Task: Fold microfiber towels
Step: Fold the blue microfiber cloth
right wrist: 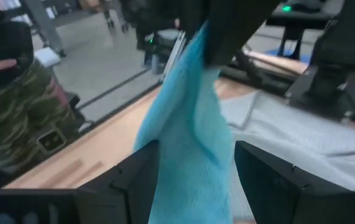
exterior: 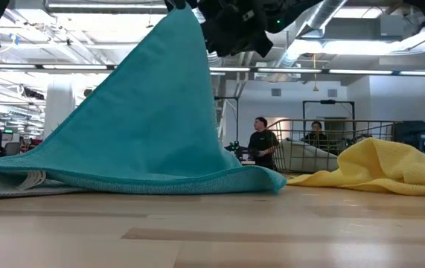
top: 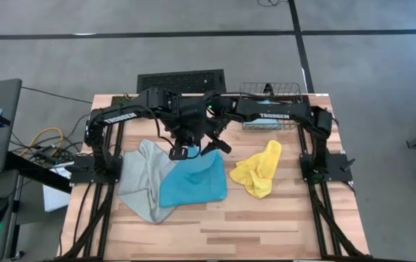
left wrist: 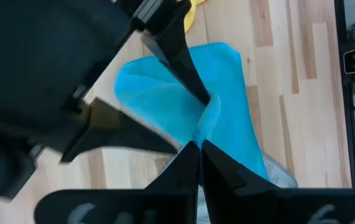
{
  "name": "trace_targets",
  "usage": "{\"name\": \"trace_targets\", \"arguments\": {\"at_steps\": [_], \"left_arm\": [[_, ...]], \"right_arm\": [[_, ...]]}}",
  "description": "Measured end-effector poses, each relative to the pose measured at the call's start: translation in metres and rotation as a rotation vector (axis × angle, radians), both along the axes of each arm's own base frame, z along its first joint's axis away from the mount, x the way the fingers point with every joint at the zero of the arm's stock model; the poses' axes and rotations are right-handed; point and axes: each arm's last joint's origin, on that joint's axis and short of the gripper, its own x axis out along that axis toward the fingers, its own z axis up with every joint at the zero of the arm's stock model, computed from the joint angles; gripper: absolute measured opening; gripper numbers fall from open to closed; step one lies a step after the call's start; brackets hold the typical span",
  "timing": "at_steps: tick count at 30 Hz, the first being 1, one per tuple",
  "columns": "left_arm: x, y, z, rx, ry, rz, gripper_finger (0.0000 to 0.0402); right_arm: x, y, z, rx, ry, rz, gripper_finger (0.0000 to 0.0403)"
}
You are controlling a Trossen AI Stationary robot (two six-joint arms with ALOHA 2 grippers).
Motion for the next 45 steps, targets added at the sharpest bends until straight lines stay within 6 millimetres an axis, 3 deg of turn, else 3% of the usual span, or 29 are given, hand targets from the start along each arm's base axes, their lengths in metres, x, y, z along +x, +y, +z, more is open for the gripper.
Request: {"name": "trace_targets", "arguments": {"at_steps": [8,22,29,37,45], "left_arm": [[-0.01,0.002,0.01,-0.004,-0.025,0.042,0.0],[-0.041,-0.001,0.037,-0.052,-0.101,0.175,0.0],[-0.046,-0.001,0.042,-0.055,-0.109,0.241,0.0],[-0.039,0.003,0.018,-0.032,-0.01,0.271,0.0],[-0.037,0.031,-0.016,0.119,0.13,0.377,0.0]], "right_arm": [[-0.012,0.002,-0.012,-0.036,0.113,0.028,0.0234],[-0.022,0.001,-0.024,-0.152,0.301,-0.073,0.0234],[-0.03,-0.021,-0.019,-0.121,0.354,-0.181,0.0234],[-0.059,-0.05,0.005,-0.211,0.398,-0.338,0.0234],[-0.09,-0.035,0.042,-0.372,0.445,-0.415,0.0234]]}}
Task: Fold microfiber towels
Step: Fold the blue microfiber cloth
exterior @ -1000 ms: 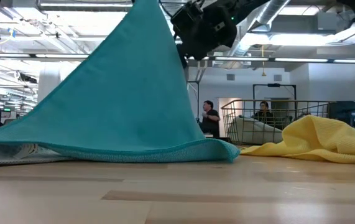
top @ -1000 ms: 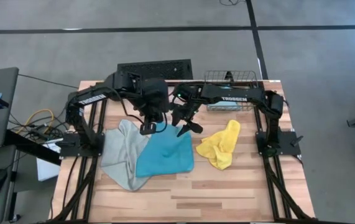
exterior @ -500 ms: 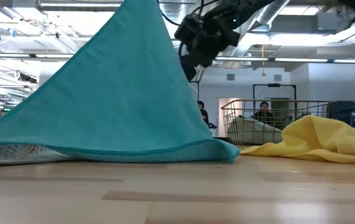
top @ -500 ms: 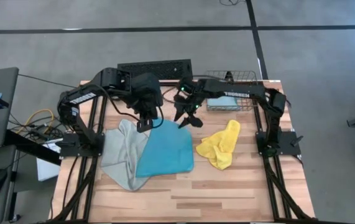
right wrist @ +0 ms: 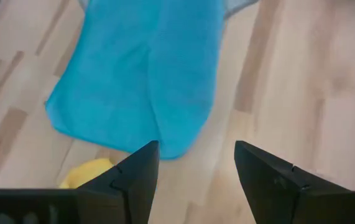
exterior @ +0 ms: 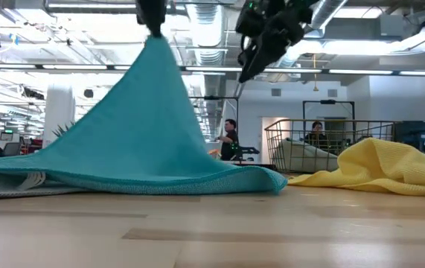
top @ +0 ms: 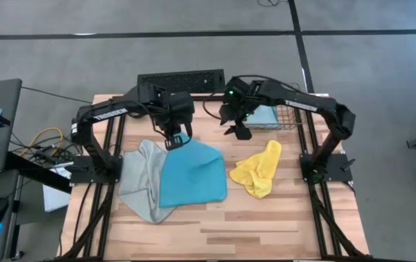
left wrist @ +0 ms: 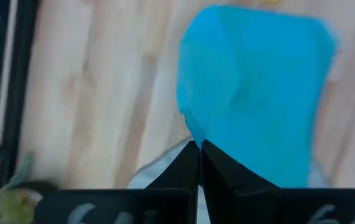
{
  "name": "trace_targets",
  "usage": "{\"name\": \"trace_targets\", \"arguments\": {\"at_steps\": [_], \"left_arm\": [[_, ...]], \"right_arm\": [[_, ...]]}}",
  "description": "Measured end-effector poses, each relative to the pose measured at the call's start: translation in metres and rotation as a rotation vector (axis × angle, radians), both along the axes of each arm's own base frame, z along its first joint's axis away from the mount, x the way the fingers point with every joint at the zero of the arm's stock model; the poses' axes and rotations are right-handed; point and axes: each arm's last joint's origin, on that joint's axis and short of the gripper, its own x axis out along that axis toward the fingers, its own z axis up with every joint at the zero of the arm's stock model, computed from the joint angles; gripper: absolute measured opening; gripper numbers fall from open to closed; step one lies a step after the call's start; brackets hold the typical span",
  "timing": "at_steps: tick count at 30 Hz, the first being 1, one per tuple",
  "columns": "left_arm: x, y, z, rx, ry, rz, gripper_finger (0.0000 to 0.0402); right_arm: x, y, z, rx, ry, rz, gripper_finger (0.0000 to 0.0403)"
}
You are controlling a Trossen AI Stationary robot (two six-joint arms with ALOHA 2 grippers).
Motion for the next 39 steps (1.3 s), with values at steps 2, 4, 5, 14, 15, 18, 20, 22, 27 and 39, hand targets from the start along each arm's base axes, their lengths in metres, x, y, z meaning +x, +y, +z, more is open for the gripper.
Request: {"name": "trace_targets", "arguments": {"at_steps": [2,4,5,14,15,18,20,22,27,39], "left_arm": [[-0.001,0.009,-0.012,0.013,0.055,0.009,0.0],[-0.002,0.018,-0.026,0.033,0.115,0.027,0.0],[-0.003,0.022,-0.033,0.041,0.144,0.039,0.0],[-0.002,0.056,-0.103,0.071,0.206,0.072,0.0],[-0.002,0.059,-0.109,0.07,0.202,0.076,0.0],[-0.004,0.065,-0.123,0.07,0.199,0.094,0.0],[-0.005,0.069,-0.129,0.069,0.199,0.107,0.0],[-0.006,0.073,-0.134,0.073,0.19,0.122,0.0],[-0.01,0.083,-0.149,0.08,0.18,0.144,0.0],[-0.022,0.095,-0.187,0.114,0.164,0.185,0.0]], "right_arm": [[-0.006,0.005,0.008,-0.026,0.008,-0.015,0.0234],[-0.012,0.007,0.015,-0.043,0.006,-0.035,0.0234],[-0.014,0.008,0.019,-0.05,0.001,-0.045,0.0234],[-0.026,0.026,0.036,-0.109,0.014,-0.093,0.0234],[-0.026,0.028,0.036,-0.118,0.019,-0.092,0.0234],[-0.027,0.034,0.035,-0.102,0.048,-0.096,0.0234],[-0.029,0.034,0.036,-0.092,0.053,-0.109,0.0234],[-0.028,0.035,0.037,-0.089,0.049,-0.119,0.0234],[-0.028,0.036,0.037,-0.074,0.057,-0.14,0.0234],[-0.028,0.036,0.037,-0.065,0.059,-0.151,0.0234]]}}
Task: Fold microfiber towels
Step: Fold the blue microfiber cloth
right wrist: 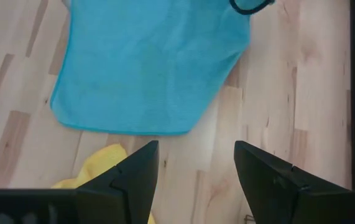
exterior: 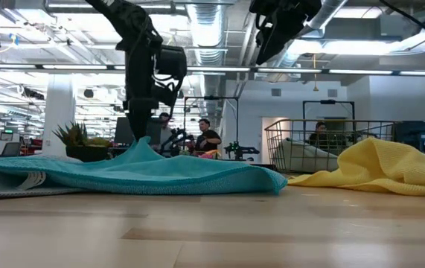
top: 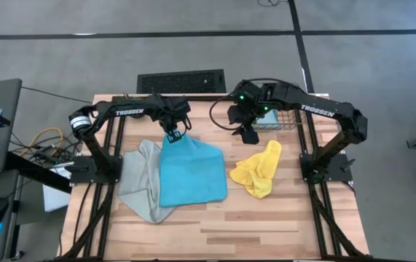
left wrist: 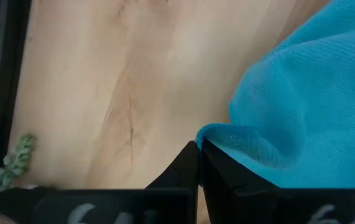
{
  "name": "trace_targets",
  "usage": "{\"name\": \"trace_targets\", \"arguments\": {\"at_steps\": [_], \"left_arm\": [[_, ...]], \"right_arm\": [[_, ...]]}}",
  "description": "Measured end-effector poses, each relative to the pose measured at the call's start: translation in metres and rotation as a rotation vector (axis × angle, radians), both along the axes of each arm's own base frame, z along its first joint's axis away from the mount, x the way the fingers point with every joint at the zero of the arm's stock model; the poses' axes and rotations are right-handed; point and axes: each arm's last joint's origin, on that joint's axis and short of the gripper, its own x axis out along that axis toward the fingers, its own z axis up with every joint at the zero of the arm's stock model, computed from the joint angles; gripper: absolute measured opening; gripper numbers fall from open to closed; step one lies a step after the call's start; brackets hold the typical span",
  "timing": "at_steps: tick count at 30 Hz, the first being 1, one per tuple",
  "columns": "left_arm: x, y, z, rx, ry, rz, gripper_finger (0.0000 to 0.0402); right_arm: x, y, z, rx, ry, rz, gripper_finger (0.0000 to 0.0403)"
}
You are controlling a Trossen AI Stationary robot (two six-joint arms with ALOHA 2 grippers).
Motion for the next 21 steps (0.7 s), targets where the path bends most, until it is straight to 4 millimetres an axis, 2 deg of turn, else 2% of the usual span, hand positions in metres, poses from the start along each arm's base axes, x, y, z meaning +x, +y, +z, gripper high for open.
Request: {"name": "trace_targets", "arguments": {"at_steps": [7,15,18,21], "left_arm": [[-0.001,0.002,-0.006,0.075,0.017,0.0,0.0006],[-0.001,0.002,-0.006,0.072,0.019,-0.003,0.0076],[-0.003,-0.001,0.001,0.054,0.027,0.033,0.0092],[-0.006,-0.009,0.022,0.069,0.012,0.039,0.01]], "right_arm": [[0.0,0.0,0.0,0.001,0.0,0.0,0.0234],[0.0,0.0,0.0,0.001,0.0,0.0,0.0234],[0.001,0.002,0.0,-0.007,0.007,0.002,0.0234],[-0.002,0.009,0.001,-0.054,0.036,-0.006,0.0234]]}}
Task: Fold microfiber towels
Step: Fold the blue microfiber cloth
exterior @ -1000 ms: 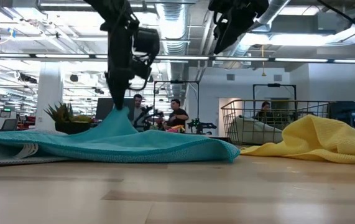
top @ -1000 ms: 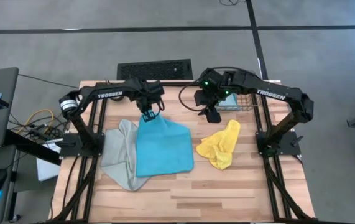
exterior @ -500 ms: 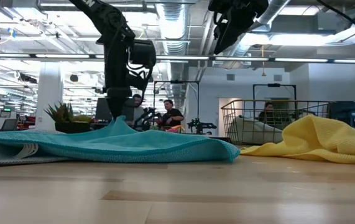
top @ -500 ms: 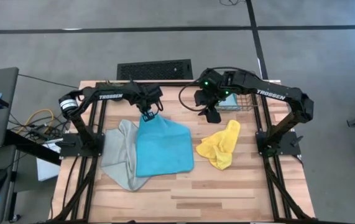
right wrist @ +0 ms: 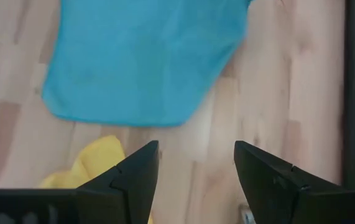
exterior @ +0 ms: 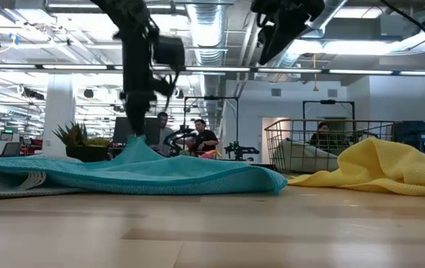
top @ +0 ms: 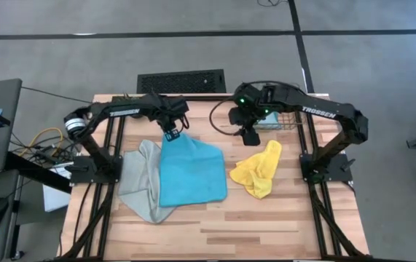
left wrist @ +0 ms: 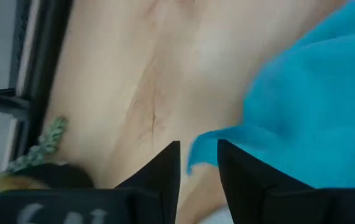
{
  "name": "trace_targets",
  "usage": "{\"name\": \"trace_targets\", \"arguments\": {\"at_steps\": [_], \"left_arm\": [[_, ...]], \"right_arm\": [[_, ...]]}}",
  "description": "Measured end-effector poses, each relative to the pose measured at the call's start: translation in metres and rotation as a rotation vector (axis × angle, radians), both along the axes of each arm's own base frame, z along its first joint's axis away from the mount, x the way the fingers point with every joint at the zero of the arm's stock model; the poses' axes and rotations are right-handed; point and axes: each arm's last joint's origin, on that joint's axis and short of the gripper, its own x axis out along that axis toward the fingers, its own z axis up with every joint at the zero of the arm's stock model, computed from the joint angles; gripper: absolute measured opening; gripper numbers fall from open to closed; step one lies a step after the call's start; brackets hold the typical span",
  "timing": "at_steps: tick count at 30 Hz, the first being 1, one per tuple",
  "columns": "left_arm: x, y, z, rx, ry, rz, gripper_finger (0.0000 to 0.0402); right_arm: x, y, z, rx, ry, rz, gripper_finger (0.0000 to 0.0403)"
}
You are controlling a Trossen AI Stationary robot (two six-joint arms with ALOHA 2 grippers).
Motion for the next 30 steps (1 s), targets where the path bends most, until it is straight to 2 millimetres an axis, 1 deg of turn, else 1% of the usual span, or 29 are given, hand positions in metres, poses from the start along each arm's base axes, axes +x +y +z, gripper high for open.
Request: {"name": "trace_targets", "arguments": {"at_steps": [4,9,12,14,19,24,26,30], "left_arm": [[-0.012,-0.022,0.033,0.019,-0.074,-0.01,0.0103],[-0.035,-0.057,0.074,0.07,-0.189,-0.068,0.0103],[-0.051,-0.082,0.092,0.065,-0.23,-0.125,0.0103],[-0.059,-0.101,0.099,0.037,-0.261,-0.15,0.0103],[-0.066,-0.154,0.099,-0.041,-0.33,-0.161,0.0103],[-0.065,-0.205,0.094,-0.091,-0.394,-0.146,0.0103],[-0.062,-0.224,0.088,-0.115,-0.401,-0.156,0.0103],[-0.057,-0.26,0.068,-0.127,-0.334,-0.2,0.0103]], "right_arm": [[-0.006,0.013,0.004,-0.048,0.046,-0.045,0.0234],[-0.014,0.033,0.015,-0.046,0.027,-0.1,0.0234],[-0.018,0.045,0.021,-0.026,0.012,-0.12,0.0234],[-0.021,0.054,0.022,-0.019,0.023,-0.101,0.0234],[-0.024,0.072,0.022,-0.033,0.044,-0.014,0.0234],[-0.026,0.075,0.019,-0.062,0.069,0.061,0.0234],[-0.024,0.075,0.011,-0.063,0.074,0.072,0.0234],[-0.02,0.079,-0.013,-0.06,0.099,0.089,0.0234]]}}
